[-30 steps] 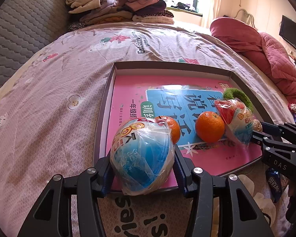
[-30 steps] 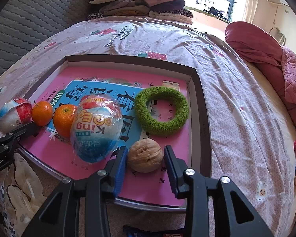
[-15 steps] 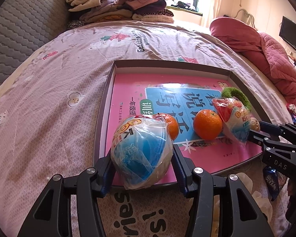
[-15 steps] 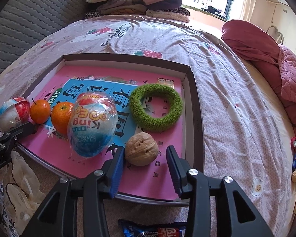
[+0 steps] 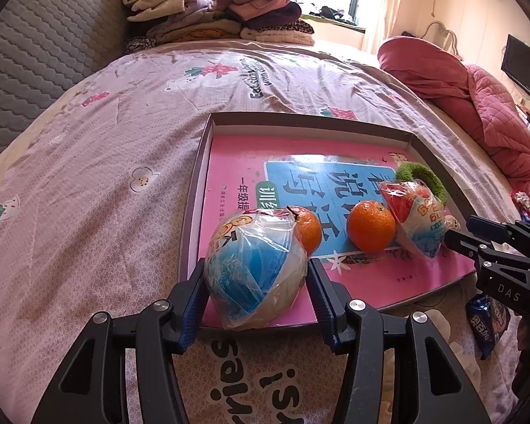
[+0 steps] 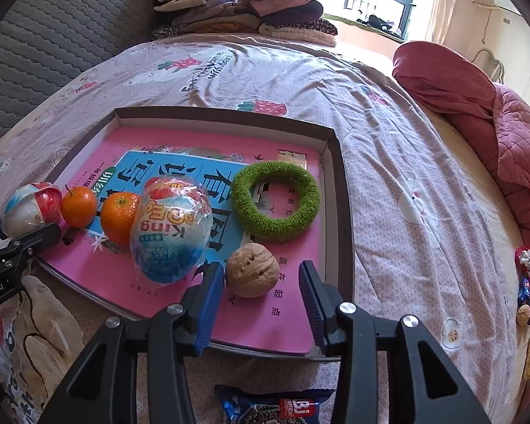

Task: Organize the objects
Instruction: 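Open left gripper to release the Kinder egg while right gripper releases the walnut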

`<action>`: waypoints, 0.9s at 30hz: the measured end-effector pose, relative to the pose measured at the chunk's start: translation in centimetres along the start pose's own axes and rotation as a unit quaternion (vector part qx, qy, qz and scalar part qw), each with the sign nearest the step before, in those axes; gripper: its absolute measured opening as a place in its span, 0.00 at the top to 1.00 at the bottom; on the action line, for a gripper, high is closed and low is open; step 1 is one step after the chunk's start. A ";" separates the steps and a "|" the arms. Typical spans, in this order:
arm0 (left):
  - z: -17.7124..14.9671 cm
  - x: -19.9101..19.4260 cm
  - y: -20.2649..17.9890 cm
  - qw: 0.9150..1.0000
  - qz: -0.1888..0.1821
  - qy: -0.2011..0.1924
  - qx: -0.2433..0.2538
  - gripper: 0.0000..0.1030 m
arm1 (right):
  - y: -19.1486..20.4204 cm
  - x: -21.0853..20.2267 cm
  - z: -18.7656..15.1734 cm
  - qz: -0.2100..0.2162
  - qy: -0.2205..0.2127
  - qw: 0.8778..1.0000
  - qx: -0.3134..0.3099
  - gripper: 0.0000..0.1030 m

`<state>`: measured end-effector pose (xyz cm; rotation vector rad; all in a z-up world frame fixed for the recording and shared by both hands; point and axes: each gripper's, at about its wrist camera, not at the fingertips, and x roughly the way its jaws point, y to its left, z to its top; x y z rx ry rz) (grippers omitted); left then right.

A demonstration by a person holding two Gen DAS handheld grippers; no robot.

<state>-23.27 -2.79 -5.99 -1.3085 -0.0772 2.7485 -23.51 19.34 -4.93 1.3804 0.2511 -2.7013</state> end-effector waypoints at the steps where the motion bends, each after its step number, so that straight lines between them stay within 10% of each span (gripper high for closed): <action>1: 0.0 0.0 0.1 1.000 0.000 0.001 -0.001 0.45 | 0.0 -0.1 0.0 0.000 -0.001 1.000 0.001 0.57; 27: 0.0 -1.3 0.6 1.000 0.004 -0.004 -0.008 0.43 | 0.3 -2.5 0.4 0.006 -0.020 1.000 0.005 0.57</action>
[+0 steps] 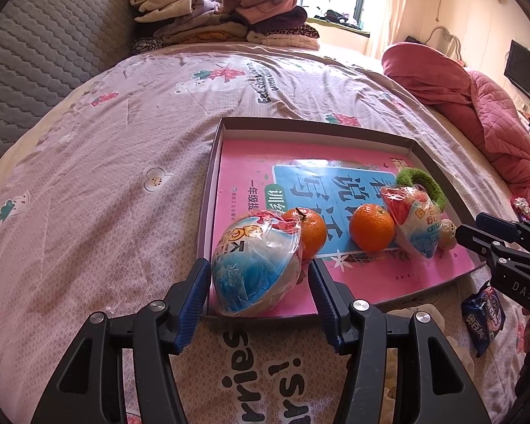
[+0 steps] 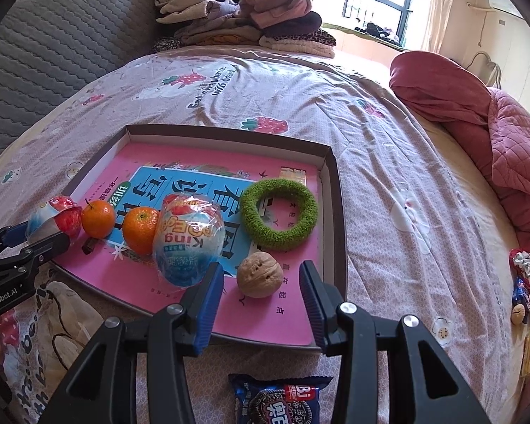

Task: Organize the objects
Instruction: 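Open left gripper to release the Kinder egg while right gripper releases the walnut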

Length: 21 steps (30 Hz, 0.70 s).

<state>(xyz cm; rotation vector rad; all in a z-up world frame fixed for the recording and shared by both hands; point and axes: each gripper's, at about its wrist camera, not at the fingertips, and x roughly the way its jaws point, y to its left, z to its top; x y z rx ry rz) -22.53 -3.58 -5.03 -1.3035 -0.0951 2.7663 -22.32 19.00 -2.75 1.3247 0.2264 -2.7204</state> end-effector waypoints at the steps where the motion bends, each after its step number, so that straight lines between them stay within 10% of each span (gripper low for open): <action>1: 0.0 -0.1 0.0 1.000 0.001 -0.001 -0.001 0.43 | 0.0 -0.1 0.0 0.000 -0.001 1.000 0.000 0.57; 21: 0.4 -1.3 -0.3 1.000 0.003 -0.008 -0.003 0.40 | 0.7 -2.1 0.6 0.017 -0.021 1.000 0.002 0.54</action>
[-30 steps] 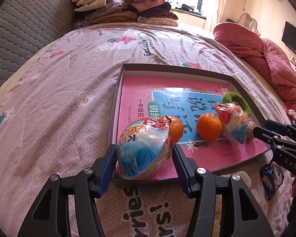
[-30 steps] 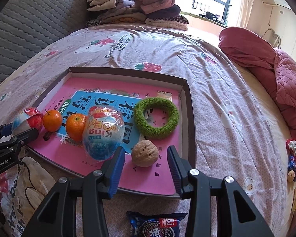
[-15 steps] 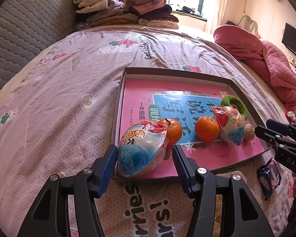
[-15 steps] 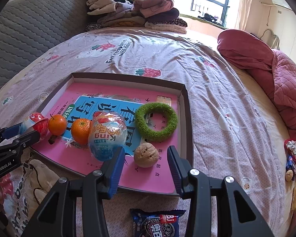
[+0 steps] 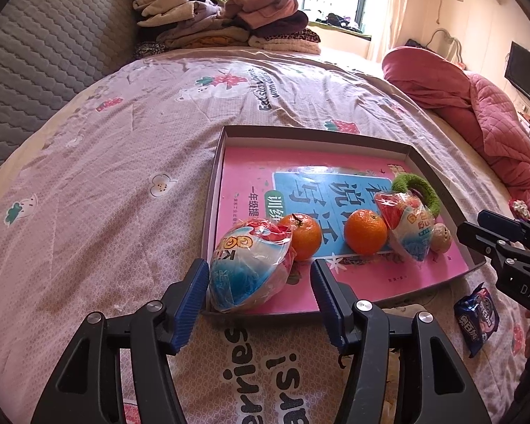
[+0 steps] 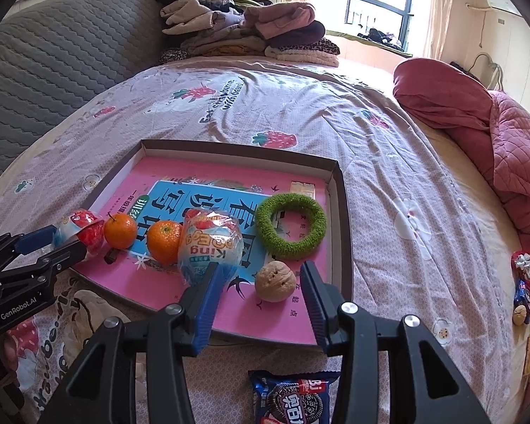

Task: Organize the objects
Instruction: 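Open left gripper to release the Kinder egg while right gripper releases the walnut, then withdraw both open grippers from the tray toward the mesh bag and biscuit packet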

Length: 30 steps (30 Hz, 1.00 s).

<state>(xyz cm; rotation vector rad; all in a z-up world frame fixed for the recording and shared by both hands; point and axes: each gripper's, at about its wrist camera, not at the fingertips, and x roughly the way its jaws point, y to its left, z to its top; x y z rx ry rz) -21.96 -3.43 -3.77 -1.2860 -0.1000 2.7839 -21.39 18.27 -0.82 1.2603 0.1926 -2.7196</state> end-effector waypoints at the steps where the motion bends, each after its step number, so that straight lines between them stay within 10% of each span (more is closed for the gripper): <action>1: 0.0 -0.2 -0.1 1.000 0.001 -0.001 0.000 0.38 | 0.0 -0.2 0.1 0.001 -0.002 1.000 0.000 0.54; 30: 0.0 -10.0 -2.6 0.998 0.008 -0.055 0.019 0.27 | -0.6 -9.5 -0.8 0.000 -0.061 0.998 0.012 0.50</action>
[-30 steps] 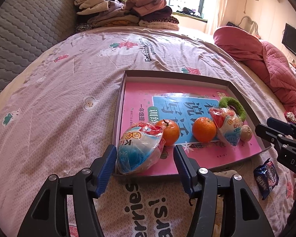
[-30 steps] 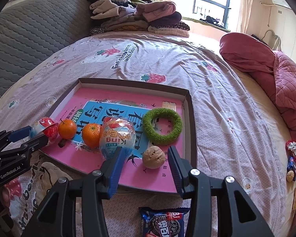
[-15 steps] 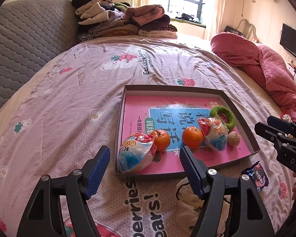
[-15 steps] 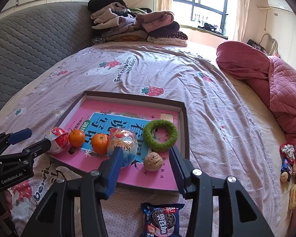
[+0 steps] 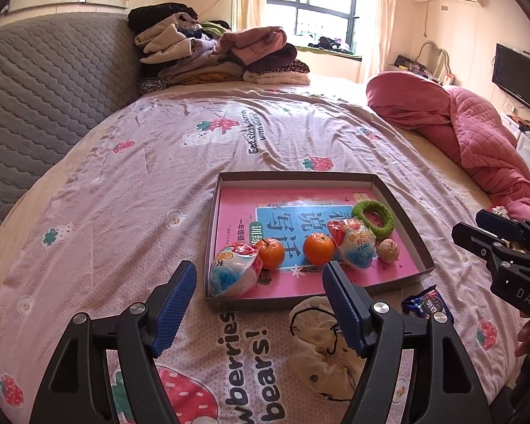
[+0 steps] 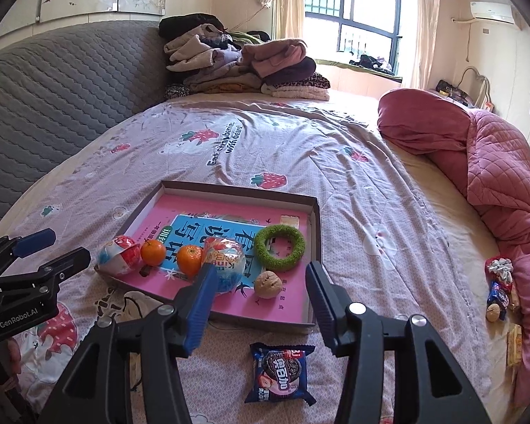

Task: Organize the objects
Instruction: 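Withdraw both open grippers from the tray toward the mesh bag and biscuit packet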

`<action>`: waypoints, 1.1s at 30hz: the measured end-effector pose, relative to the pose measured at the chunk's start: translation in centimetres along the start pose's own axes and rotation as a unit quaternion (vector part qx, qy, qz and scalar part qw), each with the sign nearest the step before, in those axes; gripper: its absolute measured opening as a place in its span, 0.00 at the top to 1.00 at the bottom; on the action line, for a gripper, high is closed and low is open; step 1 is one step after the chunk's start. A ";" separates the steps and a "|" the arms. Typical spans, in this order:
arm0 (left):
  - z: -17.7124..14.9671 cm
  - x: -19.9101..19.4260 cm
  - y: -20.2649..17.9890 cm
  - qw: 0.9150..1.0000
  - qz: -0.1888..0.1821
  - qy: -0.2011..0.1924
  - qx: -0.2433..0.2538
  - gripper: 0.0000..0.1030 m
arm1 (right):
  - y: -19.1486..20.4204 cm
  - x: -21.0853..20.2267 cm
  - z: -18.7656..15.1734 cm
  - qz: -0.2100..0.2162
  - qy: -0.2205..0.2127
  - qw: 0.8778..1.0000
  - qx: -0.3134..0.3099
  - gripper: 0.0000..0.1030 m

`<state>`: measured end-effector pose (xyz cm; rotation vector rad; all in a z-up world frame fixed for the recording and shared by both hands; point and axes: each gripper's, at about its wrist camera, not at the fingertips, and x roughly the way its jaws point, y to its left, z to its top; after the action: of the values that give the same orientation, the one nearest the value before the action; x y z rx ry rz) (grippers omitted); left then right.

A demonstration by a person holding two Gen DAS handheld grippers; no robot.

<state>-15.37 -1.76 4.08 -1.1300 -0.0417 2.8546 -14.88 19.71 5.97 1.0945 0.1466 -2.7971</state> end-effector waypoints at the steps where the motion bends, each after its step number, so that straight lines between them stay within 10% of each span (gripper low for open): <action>1: -0.2 -0.3 -0.2 1.000 -0.001 -0.001 0.002 0.27 | 0.0 -0.3 -0.3 0.000 0.000 1.000 -0.001 0.49; 33: -7.2 -1.0 -6.5 0.997 -0.015 0.039 0.058 0.27 | -1.8 1.2 -10.2 -0.014 0.071 0.997 0.009 0.48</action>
<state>-9.35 4.68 -0.10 -1.2042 0.1089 2.7434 -9.28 22.81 -2.25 1.3061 0.1512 -2.7489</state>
